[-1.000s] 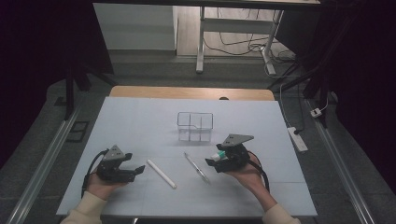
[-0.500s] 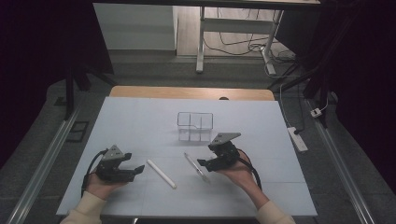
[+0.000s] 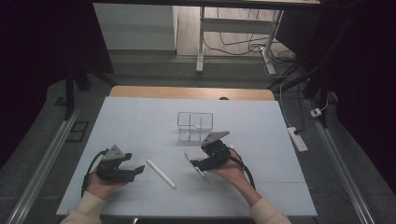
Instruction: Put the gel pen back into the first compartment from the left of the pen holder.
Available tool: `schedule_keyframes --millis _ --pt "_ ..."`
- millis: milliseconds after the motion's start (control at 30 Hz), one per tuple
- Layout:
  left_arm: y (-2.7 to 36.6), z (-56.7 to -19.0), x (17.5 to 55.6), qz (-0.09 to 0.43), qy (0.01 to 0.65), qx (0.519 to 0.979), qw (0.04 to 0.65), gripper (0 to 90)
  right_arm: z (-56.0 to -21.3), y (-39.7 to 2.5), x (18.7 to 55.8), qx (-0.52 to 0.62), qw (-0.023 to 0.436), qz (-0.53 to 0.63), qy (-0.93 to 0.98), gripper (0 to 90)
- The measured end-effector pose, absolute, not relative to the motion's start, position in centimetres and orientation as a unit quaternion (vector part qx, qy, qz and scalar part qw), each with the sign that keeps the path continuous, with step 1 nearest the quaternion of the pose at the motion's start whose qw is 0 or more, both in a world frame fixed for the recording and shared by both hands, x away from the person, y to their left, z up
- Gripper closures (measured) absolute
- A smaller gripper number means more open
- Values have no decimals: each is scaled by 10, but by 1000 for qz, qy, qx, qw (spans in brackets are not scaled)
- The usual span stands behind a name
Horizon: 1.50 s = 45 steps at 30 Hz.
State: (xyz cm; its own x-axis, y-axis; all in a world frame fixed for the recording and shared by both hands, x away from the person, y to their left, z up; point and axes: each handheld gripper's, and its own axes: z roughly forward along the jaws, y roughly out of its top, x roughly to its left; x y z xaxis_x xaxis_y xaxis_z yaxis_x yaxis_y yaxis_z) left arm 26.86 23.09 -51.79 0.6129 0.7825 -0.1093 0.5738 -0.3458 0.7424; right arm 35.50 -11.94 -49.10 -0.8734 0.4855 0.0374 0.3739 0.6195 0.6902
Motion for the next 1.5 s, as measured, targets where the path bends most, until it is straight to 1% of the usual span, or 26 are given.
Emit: schedule_keyframes --millis 1000,1133,1300,1433,1467,1500 --pt "229 -520 268 134 418 812 385 243 -507 -89 363 235 80 330 910 302" --pt "229 -520 268 134 418 812 385 244 -511 -85 364 238 78 319 914 328" --pt "229 -520 268 134 417 812 385 243 -517 -81 366 241 85 302 918 400" --pt "229 -521 268 134 417 813 384 243 -520 -80 368 247 81 295 919 458" --pt "229 -521 268 133 417 813 384 243 -520 -79 368 253 85 292 918 492" --pt "229 -521 268 134 417 813 384 243 -520 -79 368 253 85 292 918 492"
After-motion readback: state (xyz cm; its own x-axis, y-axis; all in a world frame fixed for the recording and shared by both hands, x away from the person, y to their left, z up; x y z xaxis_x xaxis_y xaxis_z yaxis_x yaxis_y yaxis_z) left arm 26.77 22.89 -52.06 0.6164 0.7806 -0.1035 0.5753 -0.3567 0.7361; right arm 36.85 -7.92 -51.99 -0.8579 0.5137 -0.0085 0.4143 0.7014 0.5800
